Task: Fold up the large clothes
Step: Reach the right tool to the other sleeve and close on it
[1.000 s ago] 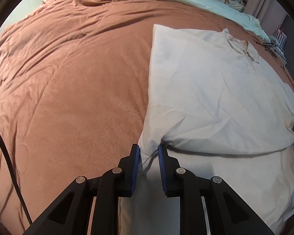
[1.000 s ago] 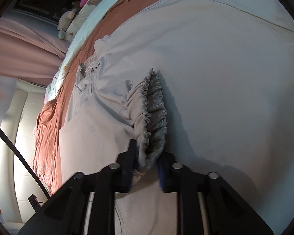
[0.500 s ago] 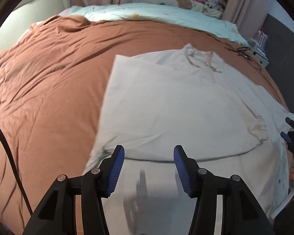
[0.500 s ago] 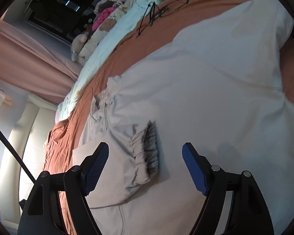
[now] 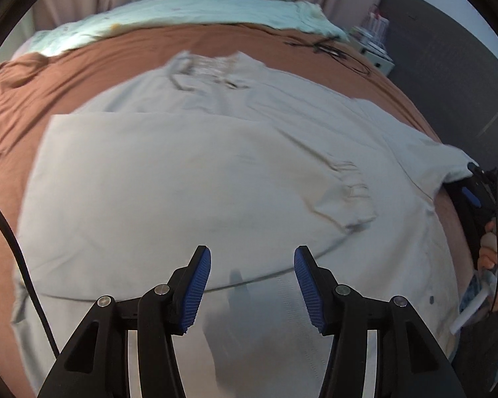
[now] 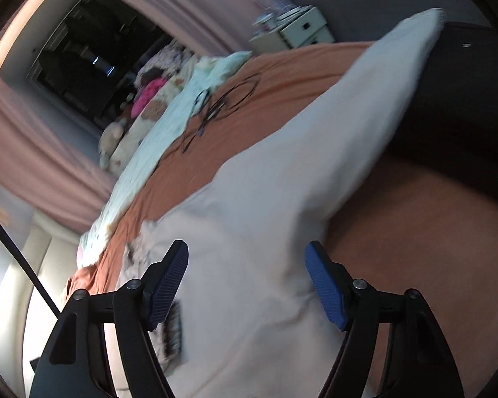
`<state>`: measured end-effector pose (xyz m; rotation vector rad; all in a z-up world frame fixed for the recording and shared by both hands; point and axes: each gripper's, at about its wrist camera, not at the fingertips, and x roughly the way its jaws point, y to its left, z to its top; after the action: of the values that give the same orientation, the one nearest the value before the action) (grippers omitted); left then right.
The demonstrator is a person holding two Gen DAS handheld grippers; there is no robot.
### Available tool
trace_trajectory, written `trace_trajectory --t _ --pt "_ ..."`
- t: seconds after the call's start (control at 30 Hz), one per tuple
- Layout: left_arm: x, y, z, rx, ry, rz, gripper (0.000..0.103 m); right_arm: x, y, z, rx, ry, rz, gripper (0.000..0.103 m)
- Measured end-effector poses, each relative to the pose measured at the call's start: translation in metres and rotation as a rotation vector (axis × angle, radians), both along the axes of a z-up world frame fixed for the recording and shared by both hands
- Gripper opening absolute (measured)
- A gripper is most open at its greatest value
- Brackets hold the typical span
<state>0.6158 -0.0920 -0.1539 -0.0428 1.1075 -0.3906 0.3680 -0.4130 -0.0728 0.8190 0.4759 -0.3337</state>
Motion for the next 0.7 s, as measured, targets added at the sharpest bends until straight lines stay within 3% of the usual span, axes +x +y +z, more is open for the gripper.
trace_trajectory --t 0.17,0.43,0.53,0.67,0.7 --pt "0.009 -0.051 -0.021 -0.002 0.032 -0.07 0.055 -0.013 -0.024 -0.01 0.018 -0.017 -0.065 0.064" --pt "0.025 -0.099 -0.05 0.001 0.055 -0.117 0.055 0.004 -0.025 -0.031 0.061 -0.028 -0.104 0.056" --pt "0.03 -0.105 -0.056 -0.004 0.06 -0.12 0.055 0.0 -0.038 -0.033 0.09 -0.085 -0.102 0.042" --pt "0.036 -0.103 -0.059 -0.004 0.059 -0.127 0.055 0.004 -0.04 -0.039 0.115 -0.13 -0.109 0.008" --pt "0.037 -0.103 -0.058 -0.007 0.058 -0.127 0.055 0.006 -0.035 -0.036 0.111 -0.143 -0.107 0.004"
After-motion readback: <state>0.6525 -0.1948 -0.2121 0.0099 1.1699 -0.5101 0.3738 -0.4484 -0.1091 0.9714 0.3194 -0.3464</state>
